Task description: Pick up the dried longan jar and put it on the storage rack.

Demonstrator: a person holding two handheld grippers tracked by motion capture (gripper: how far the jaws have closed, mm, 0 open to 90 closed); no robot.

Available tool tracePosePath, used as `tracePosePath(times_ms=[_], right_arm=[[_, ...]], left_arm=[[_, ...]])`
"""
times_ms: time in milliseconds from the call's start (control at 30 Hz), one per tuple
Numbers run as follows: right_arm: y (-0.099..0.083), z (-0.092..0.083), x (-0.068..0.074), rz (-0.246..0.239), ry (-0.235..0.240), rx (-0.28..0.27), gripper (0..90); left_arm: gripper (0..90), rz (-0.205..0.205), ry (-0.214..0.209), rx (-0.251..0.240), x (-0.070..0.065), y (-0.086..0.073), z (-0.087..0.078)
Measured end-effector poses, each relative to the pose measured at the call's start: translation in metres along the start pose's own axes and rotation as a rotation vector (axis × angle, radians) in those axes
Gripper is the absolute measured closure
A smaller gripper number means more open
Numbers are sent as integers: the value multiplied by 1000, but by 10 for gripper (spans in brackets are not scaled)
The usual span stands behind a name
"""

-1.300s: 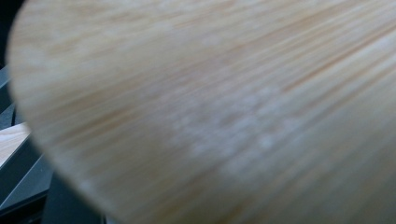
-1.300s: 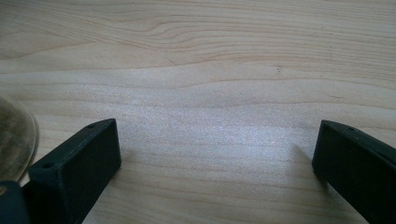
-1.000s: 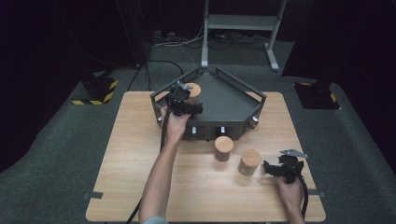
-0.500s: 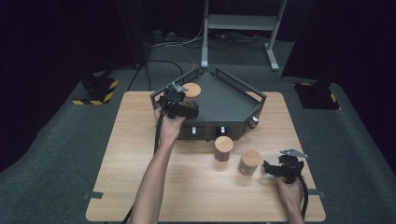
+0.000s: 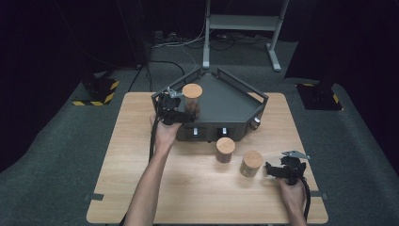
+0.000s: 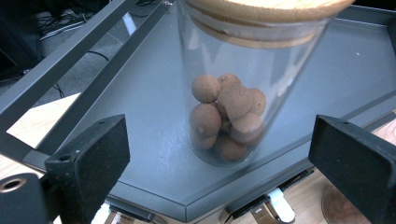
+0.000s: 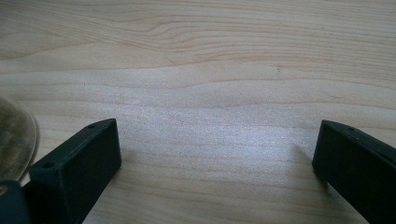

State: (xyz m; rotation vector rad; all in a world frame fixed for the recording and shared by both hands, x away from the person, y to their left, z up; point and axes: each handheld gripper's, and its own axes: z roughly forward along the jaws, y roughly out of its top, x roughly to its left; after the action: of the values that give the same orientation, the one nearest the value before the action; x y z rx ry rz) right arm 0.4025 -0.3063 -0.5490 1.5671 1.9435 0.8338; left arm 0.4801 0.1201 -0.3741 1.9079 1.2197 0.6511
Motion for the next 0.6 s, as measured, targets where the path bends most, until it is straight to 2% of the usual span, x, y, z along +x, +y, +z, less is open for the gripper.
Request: tracePosePath(times_ms=[600], right_arm=[[0, 0, 0, -1, -1, 0, 5]], left_arm=[[59, -14, -10, -6, 4, -14, -13]])
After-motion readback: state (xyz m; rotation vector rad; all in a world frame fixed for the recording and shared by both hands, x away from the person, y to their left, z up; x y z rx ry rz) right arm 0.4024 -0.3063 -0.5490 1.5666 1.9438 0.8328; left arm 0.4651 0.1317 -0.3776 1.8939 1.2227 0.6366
